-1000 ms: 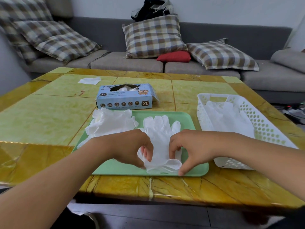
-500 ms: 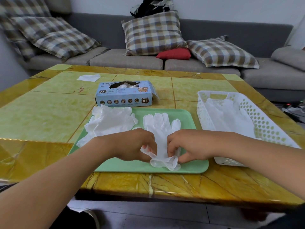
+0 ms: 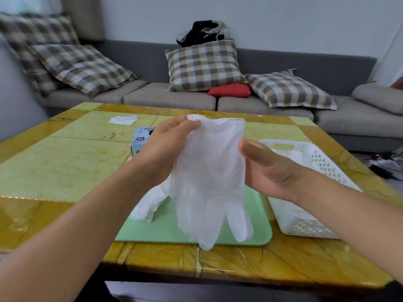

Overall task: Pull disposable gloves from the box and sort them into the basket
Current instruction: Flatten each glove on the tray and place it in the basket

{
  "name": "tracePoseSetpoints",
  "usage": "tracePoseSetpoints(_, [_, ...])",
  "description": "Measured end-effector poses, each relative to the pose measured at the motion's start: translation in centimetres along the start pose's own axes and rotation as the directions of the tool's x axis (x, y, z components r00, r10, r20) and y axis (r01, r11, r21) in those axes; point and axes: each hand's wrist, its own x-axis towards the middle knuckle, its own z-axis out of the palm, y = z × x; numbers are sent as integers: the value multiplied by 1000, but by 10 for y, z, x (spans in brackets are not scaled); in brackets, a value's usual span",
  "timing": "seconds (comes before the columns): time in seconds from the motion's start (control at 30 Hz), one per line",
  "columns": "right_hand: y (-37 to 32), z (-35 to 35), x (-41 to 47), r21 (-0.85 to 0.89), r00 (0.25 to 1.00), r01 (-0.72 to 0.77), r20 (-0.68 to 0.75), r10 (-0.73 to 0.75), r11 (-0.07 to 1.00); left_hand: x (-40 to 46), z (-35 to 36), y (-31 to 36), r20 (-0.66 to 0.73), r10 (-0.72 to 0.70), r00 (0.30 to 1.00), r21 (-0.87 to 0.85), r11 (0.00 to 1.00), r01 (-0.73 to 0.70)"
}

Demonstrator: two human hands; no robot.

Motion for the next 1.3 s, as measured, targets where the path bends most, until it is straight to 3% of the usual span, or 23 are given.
tracePoseSetpoints(0.07, [-6,13,0,-31,963,14,-270,-21,999,-8,4,9,24,41,999,37,998,-42])
tracePoseSetpoints(0.17, [-24,18,-9,-27,900,40,-434,-48,999,-16,8,27,21,97,995,57,994,-98])
tracePoseSetpoints(0.3, [-58,15,-35,-89,860,75,-498,-110,993,-19,28,53,26,75,997,43,996,-76])
tracePoseSetpoints(0.47, [-104,-1,-93,-135,795,120,-580,-177,984,-34,83,86,365,155,918,45,982,-184])
tracePoseSetpoints(0.63, [-120,-24,-138,-116,708,42,-698,-111,992,-27,129,88,322,137,937,59,985,-165])
tracePoseSetpoints(0.77, [-116,-37,-159,-36,684,-32,-729,-4,999,-23,158,86,272,0,962,15,1000,-4])
tracePoseSetpoints(0.87, [-112,-44,-165,23,678,-50,-733,51,998,-25,165,86,455,-130,881,-16,988,154])
tracePoseSetpoints(0.97, [-110,-51,-168,23,674,-63,-737,59,998,-23,170,71,571,-55,819,38,998,41])
tracePoseSetpoints(1.13, [-107,-59,-169,0,677,-125,-731,86,992,-7,181,58,447,-44,893,-13,998,55])
tracePoseSetpoints(1.3, [-104,-80,-152,-13,653,-151,-752,90,989,23,190,50,349,-86,933,133,990,42])
